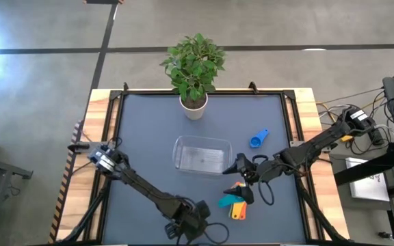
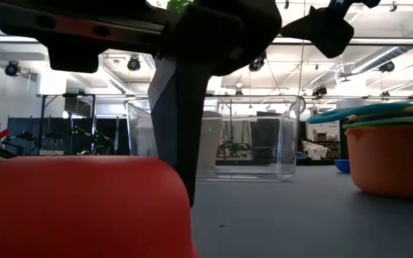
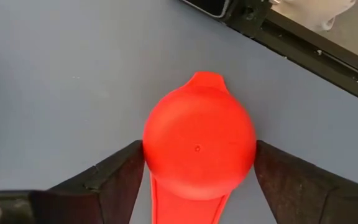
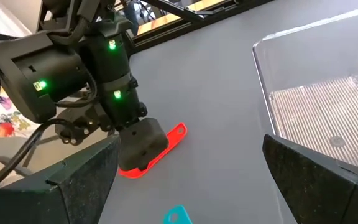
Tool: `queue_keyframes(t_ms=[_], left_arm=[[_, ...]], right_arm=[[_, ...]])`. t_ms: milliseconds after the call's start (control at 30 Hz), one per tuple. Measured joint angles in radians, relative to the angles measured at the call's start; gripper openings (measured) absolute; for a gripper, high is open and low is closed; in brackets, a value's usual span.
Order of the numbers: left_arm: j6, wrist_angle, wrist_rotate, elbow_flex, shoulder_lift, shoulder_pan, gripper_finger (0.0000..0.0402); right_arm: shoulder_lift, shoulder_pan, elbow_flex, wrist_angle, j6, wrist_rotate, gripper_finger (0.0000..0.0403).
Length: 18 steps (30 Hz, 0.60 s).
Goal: Nest measuring cups in basket
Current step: Stack the red measuring cup on top of the light blue measuring cup
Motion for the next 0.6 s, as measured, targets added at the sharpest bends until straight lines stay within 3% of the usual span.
queue_keyframes(t_ms=[233,600], left_arm=[[-0.001,0.013,0.001,-0.005,0.000,0.010,0.0240],[-0.030,0.055,-0.017,-0.007,0.000,0.037,0.0234]], right_arm=[[0.000,0.000,-0.001,0.000,-0.050,0.000,0.0380],[0.000,0.000,-0.002,0.000,-0.054,0.023,0.0380]])
